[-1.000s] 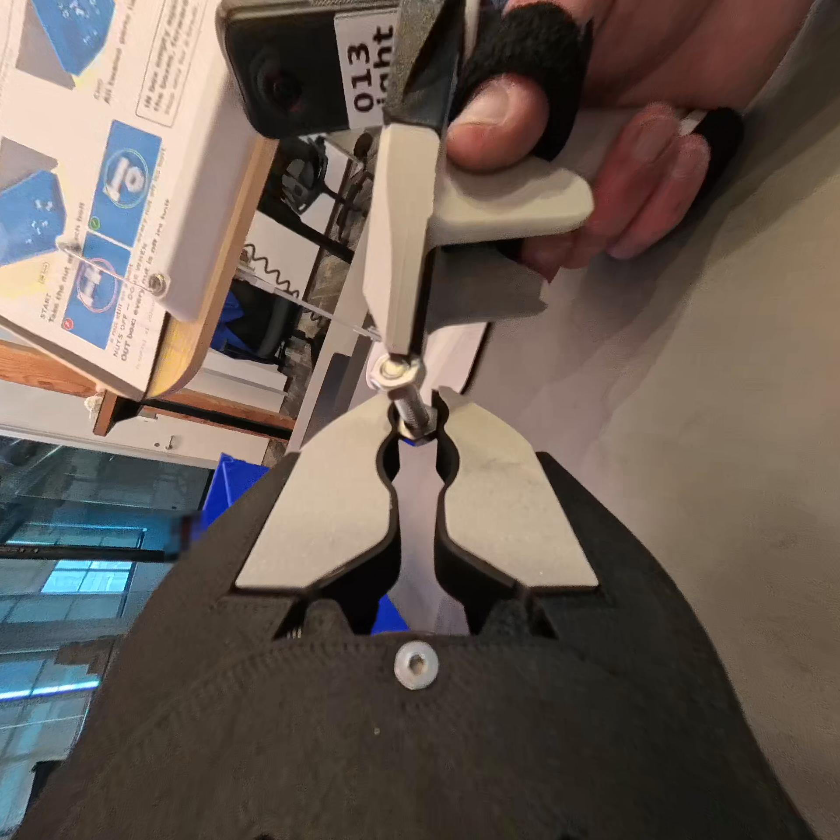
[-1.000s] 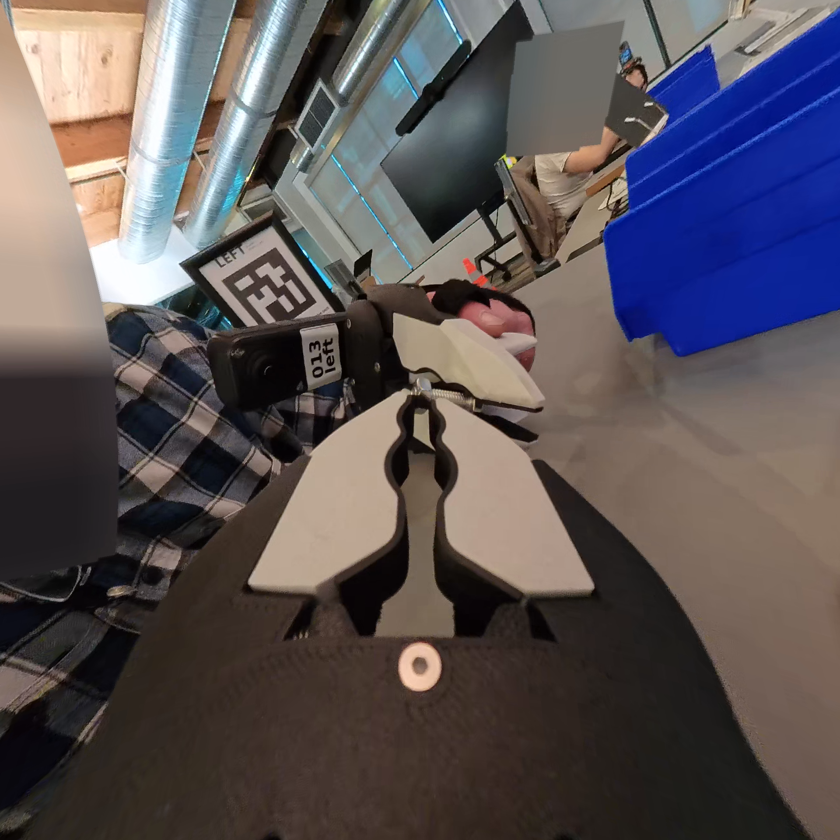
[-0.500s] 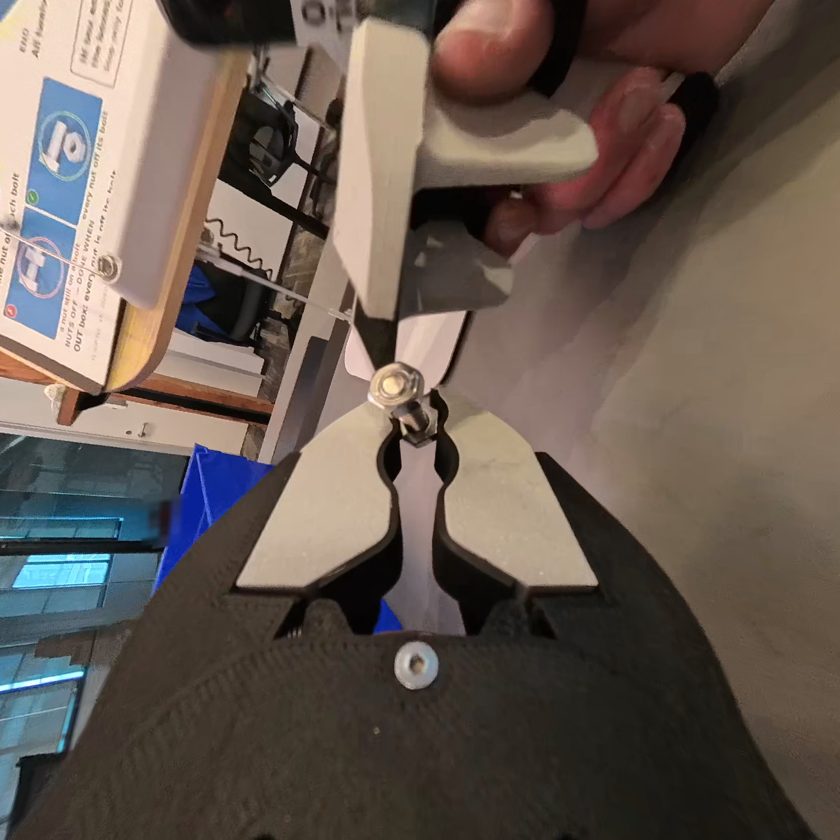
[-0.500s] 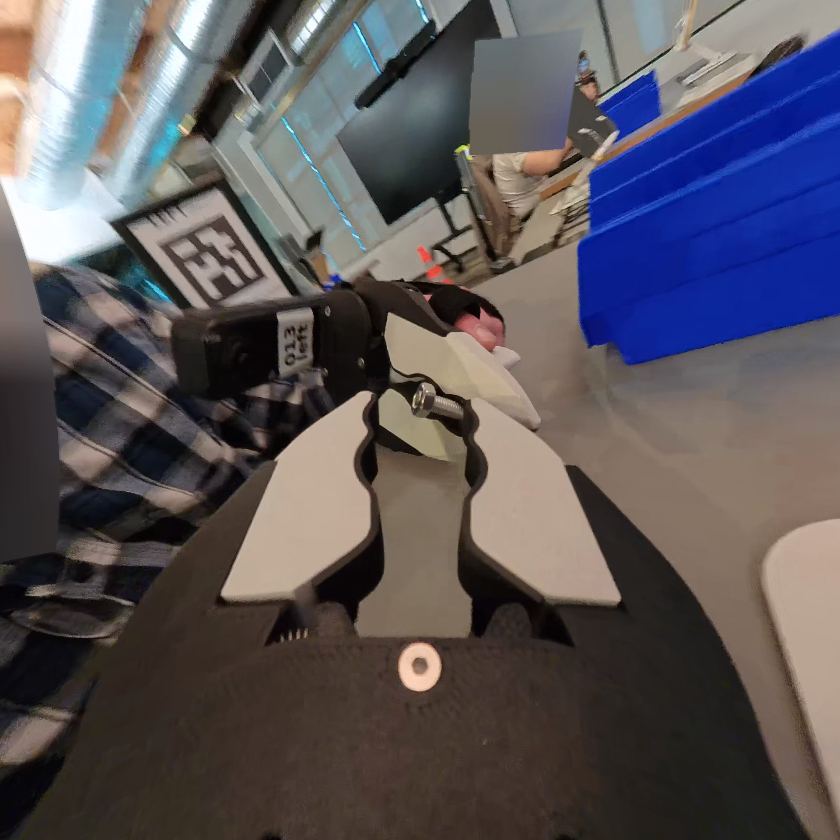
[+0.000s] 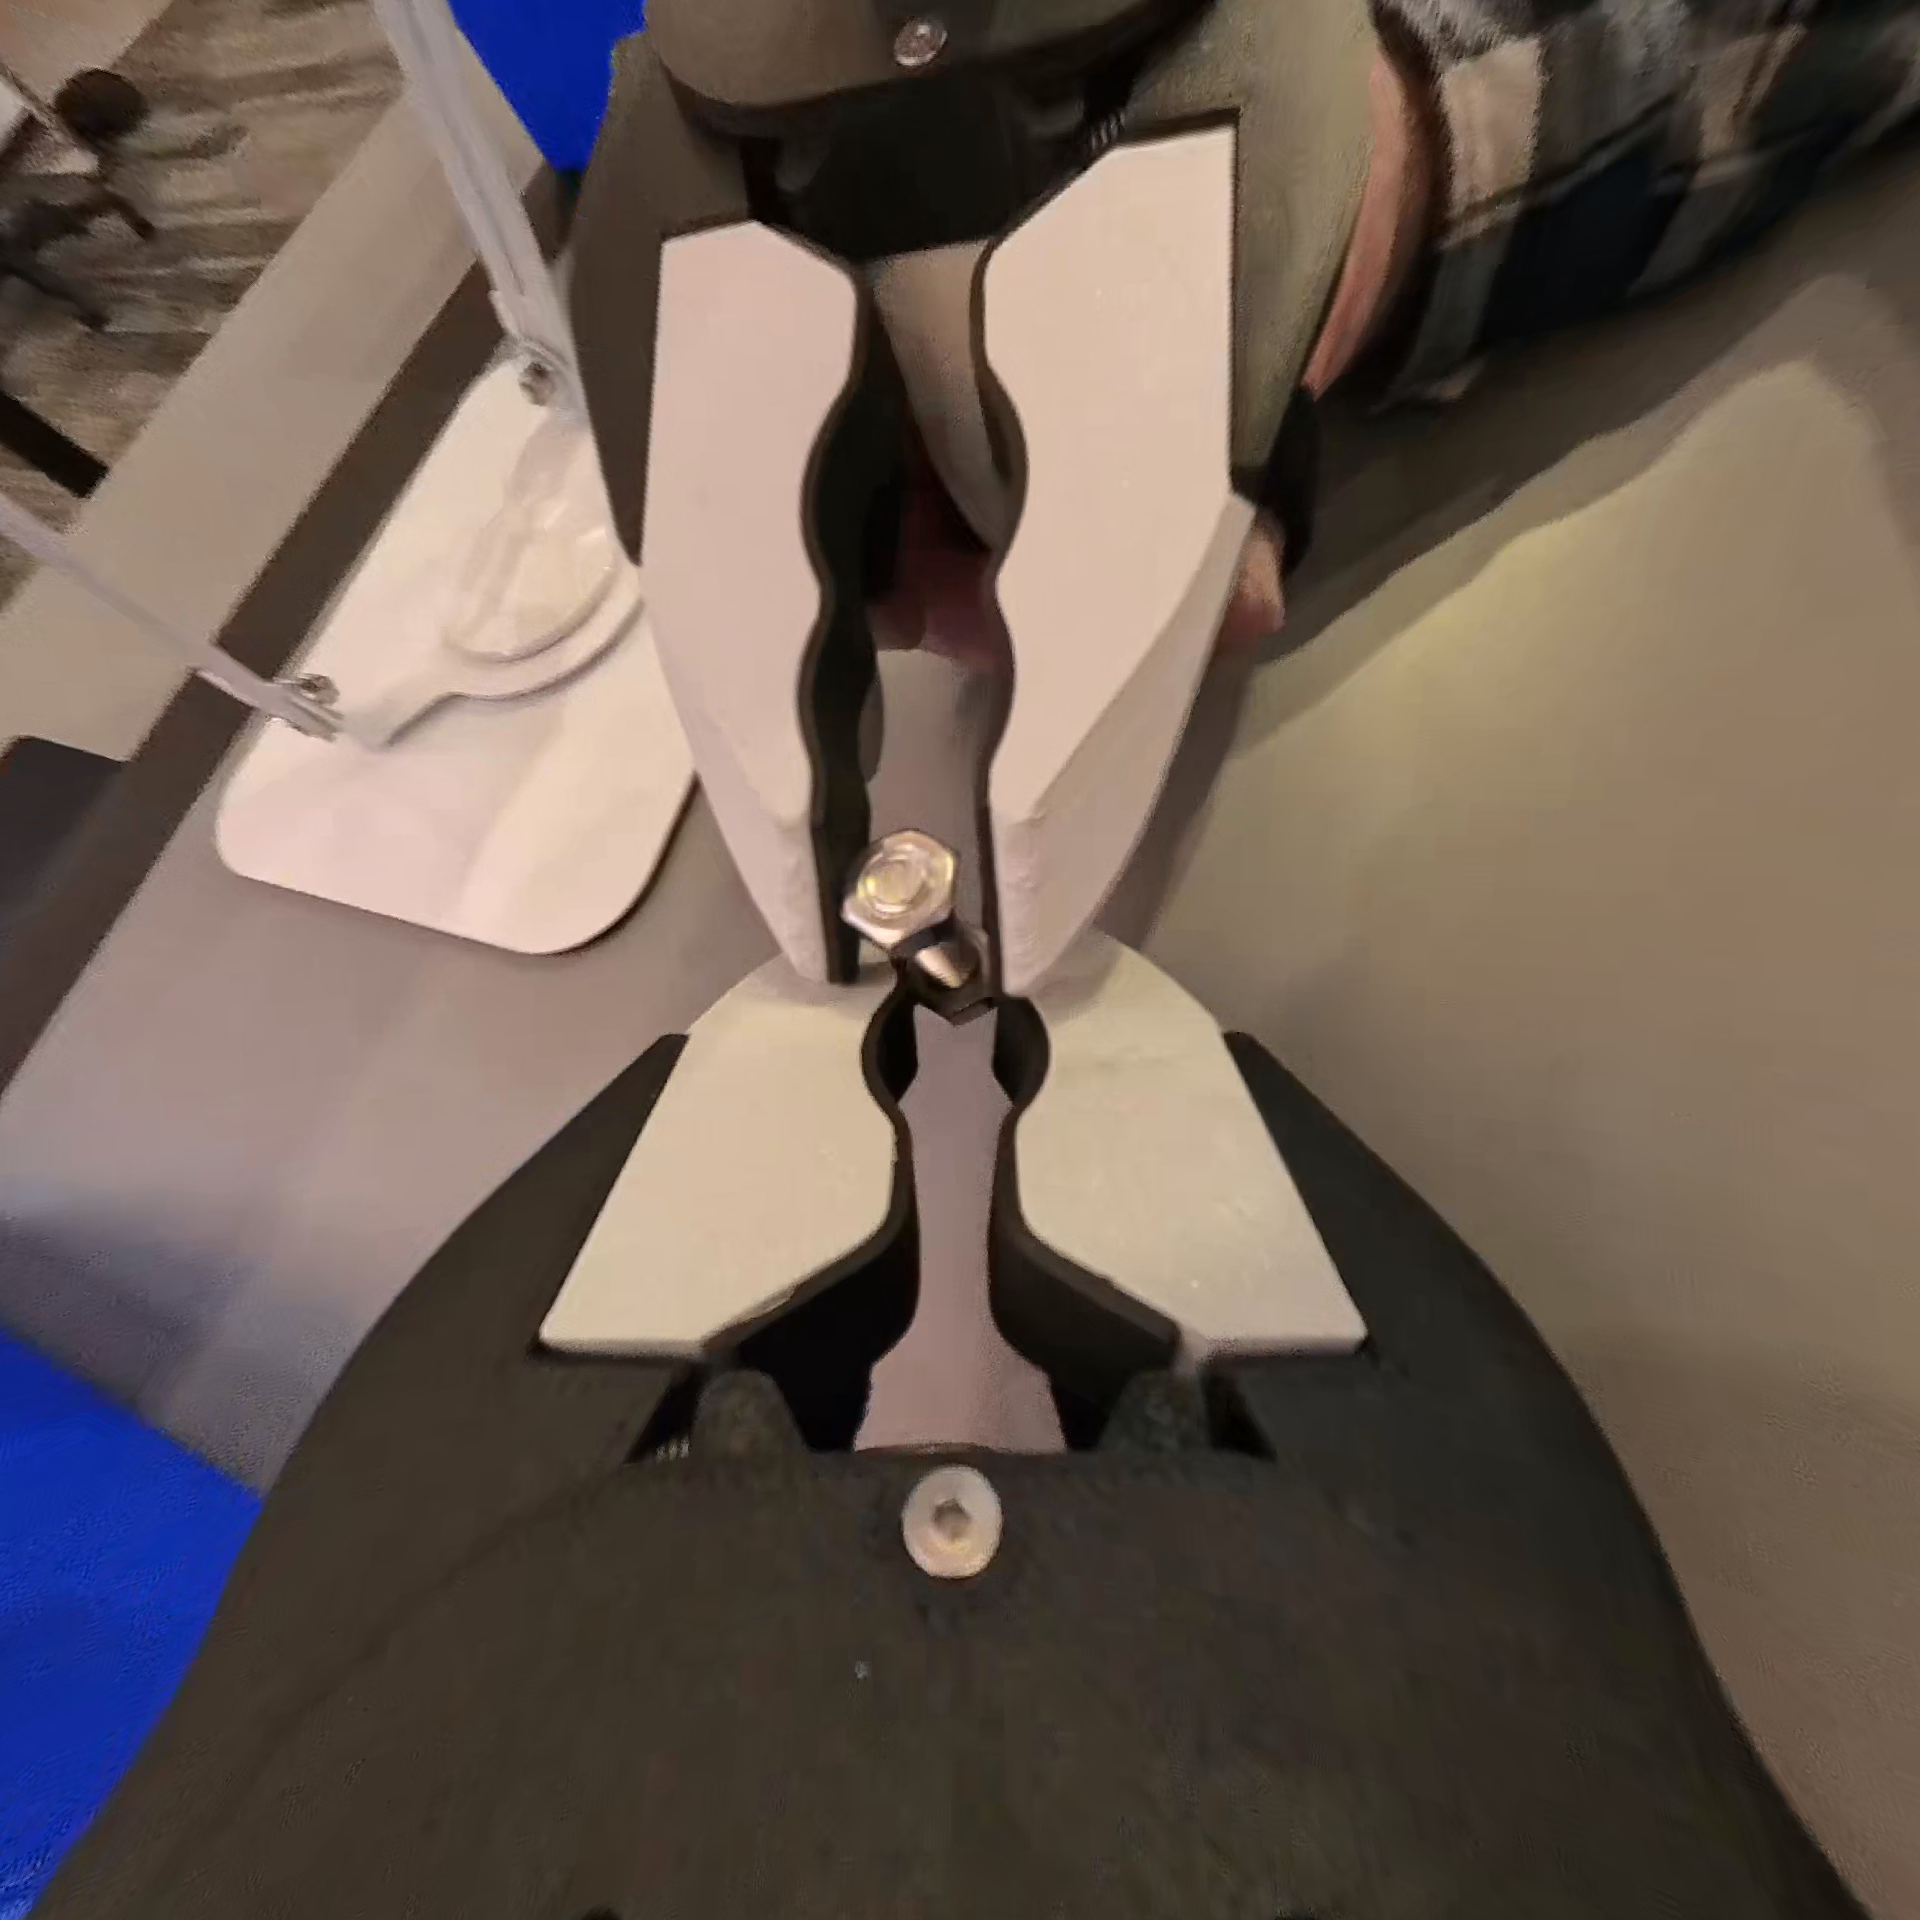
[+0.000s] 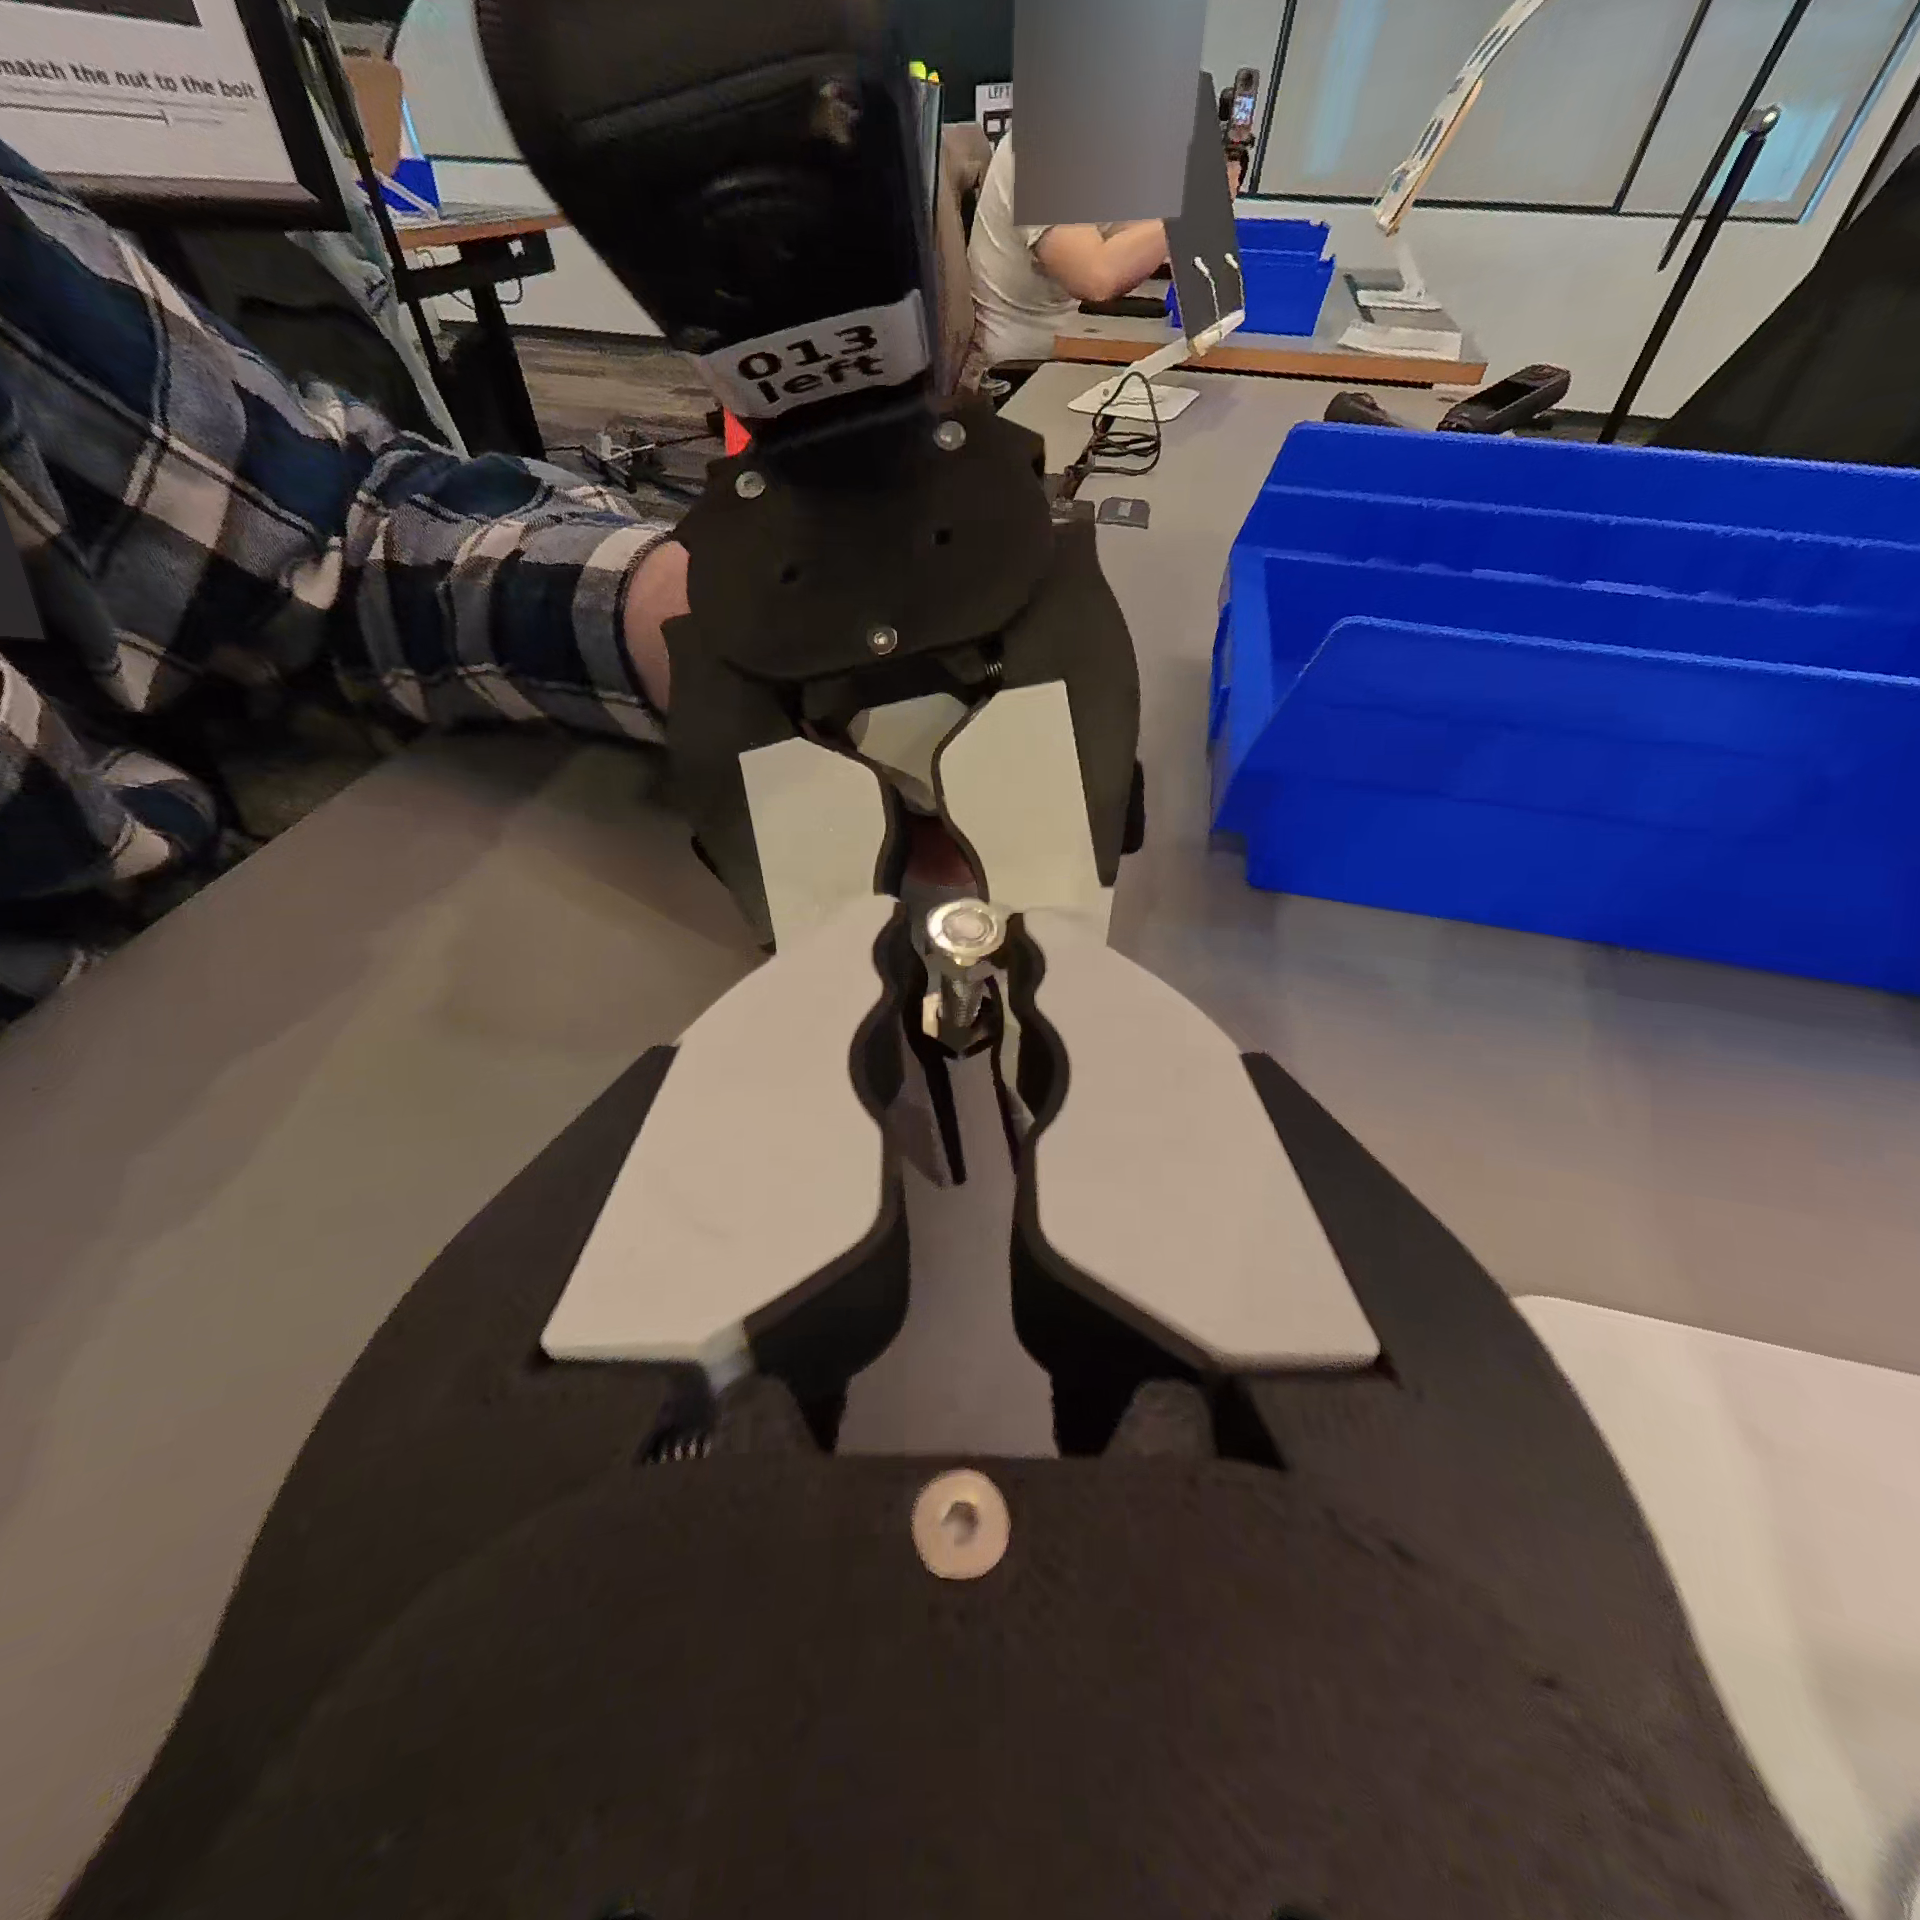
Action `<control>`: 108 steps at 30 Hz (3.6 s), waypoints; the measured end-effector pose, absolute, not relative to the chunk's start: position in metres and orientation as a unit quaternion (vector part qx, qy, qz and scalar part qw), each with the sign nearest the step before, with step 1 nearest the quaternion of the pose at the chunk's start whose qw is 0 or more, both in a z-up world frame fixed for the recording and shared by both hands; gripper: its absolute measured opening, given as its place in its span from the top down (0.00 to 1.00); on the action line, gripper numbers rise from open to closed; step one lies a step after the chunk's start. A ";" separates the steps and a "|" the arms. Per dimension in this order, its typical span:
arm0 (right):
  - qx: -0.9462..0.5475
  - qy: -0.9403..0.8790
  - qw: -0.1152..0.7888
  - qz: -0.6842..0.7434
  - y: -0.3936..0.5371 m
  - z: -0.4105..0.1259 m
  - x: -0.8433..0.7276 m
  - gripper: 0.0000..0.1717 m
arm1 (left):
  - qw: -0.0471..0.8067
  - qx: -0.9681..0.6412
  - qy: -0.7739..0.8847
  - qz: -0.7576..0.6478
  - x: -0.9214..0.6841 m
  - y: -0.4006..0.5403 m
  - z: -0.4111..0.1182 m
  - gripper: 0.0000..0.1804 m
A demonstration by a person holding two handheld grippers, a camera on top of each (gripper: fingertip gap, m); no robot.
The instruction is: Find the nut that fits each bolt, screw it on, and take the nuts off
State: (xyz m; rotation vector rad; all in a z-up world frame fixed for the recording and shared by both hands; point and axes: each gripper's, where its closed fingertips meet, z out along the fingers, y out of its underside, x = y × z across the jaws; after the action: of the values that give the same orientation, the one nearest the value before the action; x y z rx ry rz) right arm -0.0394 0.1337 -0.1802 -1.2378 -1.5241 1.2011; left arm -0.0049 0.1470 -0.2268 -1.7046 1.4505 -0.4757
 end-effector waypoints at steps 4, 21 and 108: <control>-0.491 -0.597 0.406 0.487 0.134 -0.178 -0.040 0.91 | 0.412 -0.679 0.568 -0.218 -0.002 0.144 -0.224 0.95; -0.480 -0.481 0.376 0.630 0.140 -0.149 -0.035 0.91 | 0.409 -0.674 0.459 -0.410 0.010 0.140 -0.193 0.93; -0.481 -0.474 0.410 0.614 0.151 -0.143 -0.031 0.71 | 0.458 -0.673 0.440 -0.380 0.001 0.157 -0.190 0.94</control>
State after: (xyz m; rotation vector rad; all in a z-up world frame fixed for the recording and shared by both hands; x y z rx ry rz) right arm -0.0309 0.1505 -0.1426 -1.2107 -1.1934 1.5450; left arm 0.0006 0.1567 -0.1904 -1.6569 1.0839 -0.9356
